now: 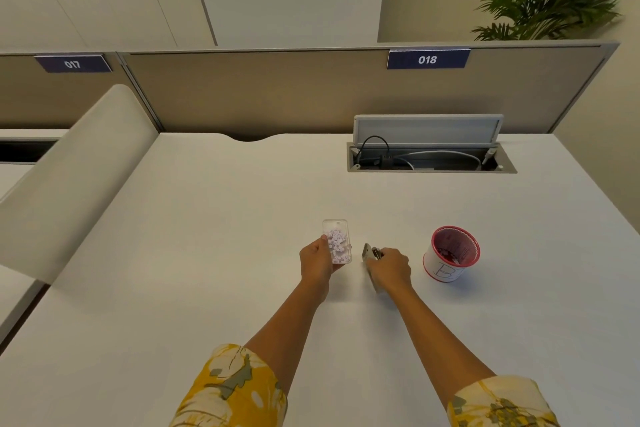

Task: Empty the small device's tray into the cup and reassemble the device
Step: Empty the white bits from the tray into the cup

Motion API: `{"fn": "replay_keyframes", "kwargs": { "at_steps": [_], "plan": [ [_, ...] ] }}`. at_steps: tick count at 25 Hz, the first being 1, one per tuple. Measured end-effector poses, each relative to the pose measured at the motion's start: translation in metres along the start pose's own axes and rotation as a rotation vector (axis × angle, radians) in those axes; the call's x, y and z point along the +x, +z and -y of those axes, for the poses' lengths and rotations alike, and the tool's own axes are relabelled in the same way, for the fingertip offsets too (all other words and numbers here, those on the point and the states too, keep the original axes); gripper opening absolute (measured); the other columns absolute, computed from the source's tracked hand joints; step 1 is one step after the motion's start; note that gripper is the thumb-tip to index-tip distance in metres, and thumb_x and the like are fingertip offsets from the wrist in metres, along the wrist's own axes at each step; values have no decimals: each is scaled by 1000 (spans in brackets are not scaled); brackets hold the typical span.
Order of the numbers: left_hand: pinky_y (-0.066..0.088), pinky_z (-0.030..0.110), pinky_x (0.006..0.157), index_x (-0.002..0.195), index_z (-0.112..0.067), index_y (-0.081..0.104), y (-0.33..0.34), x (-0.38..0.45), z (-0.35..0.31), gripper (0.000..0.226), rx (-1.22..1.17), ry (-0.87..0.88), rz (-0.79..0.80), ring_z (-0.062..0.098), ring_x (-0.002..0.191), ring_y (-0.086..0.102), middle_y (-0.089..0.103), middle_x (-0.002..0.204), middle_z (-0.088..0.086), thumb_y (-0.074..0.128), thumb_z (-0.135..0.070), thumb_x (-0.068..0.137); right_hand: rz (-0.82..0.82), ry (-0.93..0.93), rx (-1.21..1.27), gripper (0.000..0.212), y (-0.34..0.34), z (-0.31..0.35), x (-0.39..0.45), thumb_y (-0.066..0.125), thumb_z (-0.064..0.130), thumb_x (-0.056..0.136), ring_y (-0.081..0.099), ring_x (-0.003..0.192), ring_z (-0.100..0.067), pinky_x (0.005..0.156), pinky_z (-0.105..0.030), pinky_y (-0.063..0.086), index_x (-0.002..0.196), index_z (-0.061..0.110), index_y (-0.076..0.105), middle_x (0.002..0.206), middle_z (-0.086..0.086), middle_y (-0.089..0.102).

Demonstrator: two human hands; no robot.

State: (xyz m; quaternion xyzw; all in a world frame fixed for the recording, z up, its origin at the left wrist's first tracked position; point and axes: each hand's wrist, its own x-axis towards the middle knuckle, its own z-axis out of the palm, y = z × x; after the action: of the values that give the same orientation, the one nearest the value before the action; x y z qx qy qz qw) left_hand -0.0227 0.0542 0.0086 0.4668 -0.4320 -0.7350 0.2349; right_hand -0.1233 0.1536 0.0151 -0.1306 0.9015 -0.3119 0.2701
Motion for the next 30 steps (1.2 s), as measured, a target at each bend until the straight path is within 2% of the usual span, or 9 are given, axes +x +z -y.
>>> {"fn": "replay_keyframes", "kwargs": {
  "at_steps": [2,5,10,12,15,19,22,25,30],
  "plan": [
    [63,37,77,113,-1,69,1,-1,0,34,3,0,21,29,92,74,74,109,21,41,-21,107,-43,-5,-38,29,2,-1,-2,56,30,92,55,71,-28,50,-26,34,76,6,55,82,-13,62],
    [62,43,83,113,1,68,0,-4,0,35,-12,4,61,32,94,74,73,110,25,40,-20,107,-96,-3,-55,15,8,-4,-6,57,13,90,63,81,-33,55,-29,39,87,0,62,95,-20,68],
    [62,43,82,112,3,69,0,-9,2,37,-16,21,121,32,92,73,71,111,30,40,-20,107,-42,1,-46,43,3,-5,-10,71,41,81,65,94,-31,71,-32,46,101,4,64,105,-12,69],
    [61,46,86,113,2,69,1,-9,3,36,8,20,131,34,96,73,72,112,29,41,-20,107,-44,-11,-17,44,-6,-1,-11,66,47,84,64,100,-32,78,-33,46,102,7,66,101,-9,68],
    [61,49,86,117,2,67,4,-12,3,35,73,9,174,37,101,72,72,112,25,43,-22,106,-56,-119,198,35,-21,3,-5,54,40,94,63,80,-26,72,-34,48,71,16,66,72,0,65],
    [63,45,79,117,4,68,6,-15,1,40,243,43,317,29,90,74,74,109,24,46,-27,105,71,-22,669,23,-39,9,9,60,29,92,70,88,-22,82,-33,58,91,13,75,93,-10,75],
    [63,44,78,115,6,68,14,-18,-3,40,282,34,401,27,84,74,73,104,23,47,-26,105,119,-5,716,14,-50,5,14,67,19,88,70,89,-25,80,-32,58,88,8,76,98,-16,74],
    [63,42,75,112,4,69,24,-22,-10,37,288,12,432,24,79,76,75,96,17,46,-24,105,151,25,806,23,-66,-1,12,67,13,89,69,85,-24,77,-29,59,100,-6,71,96,-18,72],
    [63,41,71,109,7,69,44,-24,-17,39,289,-14,490,32,85,75,73,99,23,47,-24,105,156,27,749,24,-97,-13,7,66,17,90,66,77,-18,74,-25,58,98,-5,70,89,-13,71]
  ]
}}
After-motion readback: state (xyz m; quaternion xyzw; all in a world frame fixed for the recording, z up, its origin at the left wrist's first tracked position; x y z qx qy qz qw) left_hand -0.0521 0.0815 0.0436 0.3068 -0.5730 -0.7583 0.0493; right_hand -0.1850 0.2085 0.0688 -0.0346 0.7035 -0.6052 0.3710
